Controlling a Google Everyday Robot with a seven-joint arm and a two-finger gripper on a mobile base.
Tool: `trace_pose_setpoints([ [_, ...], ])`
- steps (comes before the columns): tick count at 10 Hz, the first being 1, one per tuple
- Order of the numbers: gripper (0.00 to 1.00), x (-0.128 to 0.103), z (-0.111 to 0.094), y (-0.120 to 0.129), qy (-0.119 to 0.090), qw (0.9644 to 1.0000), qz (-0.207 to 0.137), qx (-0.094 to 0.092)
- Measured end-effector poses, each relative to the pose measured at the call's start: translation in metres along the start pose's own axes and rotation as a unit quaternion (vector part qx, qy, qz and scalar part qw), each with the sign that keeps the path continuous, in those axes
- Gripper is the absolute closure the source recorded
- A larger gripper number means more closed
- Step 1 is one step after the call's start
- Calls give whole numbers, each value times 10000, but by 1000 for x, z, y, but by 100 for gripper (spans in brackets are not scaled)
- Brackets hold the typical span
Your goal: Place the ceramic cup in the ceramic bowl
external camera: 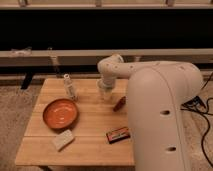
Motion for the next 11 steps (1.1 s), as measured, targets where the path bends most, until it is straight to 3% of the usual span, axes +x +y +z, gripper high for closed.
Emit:
trace_pose_setpoints([
  [3,96,7,-28,10,-49,9992,-87,390],
  [4,100,5,-36,16,-84,9987,-152,477],
  [6,100,-6,-51,33,-177,9976,-343,580],
  [8,100,-23,-69,66,-286,9953,-679,636],
  [11,100,-58,-89,125,-455,9880,-1334,633],
])
